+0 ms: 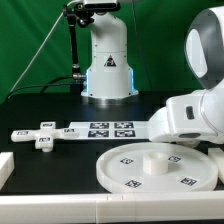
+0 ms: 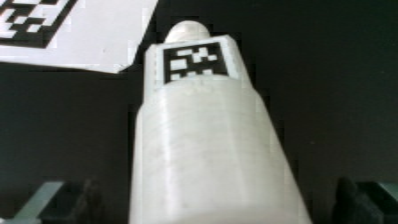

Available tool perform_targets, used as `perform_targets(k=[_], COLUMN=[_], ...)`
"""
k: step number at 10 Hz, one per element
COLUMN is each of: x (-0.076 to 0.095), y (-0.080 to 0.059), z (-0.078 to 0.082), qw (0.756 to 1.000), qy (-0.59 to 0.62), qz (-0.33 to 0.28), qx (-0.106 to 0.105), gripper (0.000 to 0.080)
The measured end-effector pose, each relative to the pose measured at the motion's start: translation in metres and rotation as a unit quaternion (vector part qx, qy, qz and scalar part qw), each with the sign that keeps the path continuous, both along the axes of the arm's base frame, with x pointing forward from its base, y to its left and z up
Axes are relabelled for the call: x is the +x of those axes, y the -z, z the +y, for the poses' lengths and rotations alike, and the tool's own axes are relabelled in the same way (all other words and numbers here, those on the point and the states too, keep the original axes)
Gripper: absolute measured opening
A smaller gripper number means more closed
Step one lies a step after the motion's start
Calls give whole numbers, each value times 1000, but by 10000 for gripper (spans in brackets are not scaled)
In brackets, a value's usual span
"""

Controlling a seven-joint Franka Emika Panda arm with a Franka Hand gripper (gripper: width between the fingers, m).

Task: Assemble round table

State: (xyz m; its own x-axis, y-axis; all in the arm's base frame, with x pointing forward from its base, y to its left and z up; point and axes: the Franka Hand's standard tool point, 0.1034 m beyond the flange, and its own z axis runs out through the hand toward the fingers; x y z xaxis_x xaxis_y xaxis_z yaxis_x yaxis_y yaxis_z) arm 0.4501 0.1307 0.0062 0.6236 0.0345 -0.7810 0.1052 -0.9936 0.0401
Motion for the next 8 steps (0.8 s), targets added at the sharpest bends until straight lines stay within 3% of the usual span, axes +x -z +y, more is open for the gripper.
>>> perform_targets(k=[2,4,7,8], x=[1,1,5,8], y=[-1,-1,-7,-17], z=[0,-1,-2,-5], qw=[1000,1000,1000,1000], qy=[0,0,-6,-13], qz=[-1,-1,-7,-5], qx=[0,1,10,21], gripper=[649,409,410,410])
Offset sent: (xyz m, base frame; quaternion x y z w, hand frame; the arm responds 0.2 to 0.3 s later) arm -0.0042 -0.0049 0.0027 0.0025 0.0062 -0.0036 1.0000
